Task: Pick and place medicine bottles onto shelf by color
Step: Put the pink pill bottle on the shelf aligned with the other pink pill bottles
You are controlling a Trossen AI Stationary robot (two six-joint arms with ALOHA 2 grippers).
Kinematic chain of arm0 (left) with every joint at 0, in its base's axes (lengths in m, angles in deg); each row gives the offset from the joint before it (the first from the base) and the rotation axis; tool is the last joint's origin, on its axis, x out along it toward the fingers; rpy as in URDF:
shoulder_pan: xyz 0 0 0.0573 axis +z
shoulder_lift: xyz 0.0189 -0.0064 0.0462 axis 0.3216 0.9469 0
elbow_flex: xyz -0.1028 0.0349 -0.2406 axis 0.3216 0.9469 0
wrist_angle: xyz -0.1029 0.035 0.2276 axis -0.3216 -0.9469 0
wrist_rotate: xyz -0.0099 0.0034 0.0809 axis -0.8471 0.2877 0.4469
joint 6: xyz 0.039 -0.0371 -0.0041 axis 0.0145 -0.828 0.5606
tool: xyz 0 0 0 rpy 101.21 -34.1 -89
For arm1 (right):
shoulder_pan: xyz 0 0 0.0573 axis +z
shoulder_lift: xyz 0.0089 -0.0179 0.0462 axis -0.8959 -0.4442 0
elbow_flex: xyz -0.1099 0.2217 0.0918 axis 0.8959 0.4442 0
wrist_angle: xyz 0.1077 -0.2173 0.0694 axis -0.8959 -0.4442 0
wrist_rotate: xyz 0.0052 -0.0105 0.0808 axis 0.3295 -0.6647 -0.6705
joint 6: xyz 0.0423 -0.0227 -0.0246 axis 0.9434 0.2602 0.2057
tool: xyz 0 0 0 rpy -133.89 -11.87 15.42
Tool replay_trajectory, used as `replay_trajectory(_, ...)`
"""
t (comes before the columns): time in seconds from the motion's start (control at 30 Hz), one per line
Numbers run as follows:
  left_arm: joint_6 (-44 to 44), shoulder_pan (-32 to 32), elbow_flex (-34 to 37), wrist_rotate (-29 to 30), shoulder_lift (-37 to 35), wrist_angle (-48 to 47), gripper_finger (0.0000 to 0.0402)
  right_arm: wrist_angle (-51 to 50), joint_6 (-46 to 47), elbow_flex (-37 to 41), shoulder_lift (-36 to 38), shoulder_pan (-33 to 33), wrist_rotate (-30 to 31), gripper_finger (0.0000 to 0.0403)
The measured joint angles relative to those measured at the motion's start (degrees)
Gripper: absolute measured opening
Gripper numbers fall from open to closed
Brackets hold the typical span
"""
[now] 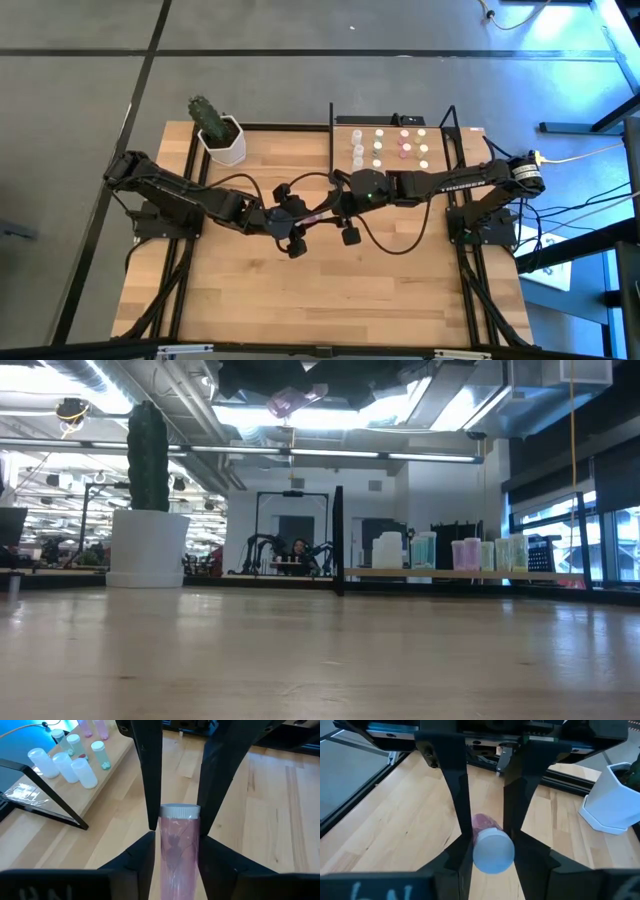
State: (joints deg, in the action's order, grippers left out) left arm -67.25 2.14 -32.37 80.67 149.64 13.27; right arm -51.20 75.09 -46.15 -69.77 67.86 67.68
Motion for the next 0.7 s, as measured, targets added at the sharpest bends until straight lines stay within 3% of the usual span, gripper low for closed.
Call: replay_trajectory(0.7,-1.74,1.47,0.00,-6.50,-0.02,0.32,0.0160,-0.28,0.00,0.00,-0.04,0.05,0.01,0.0123)
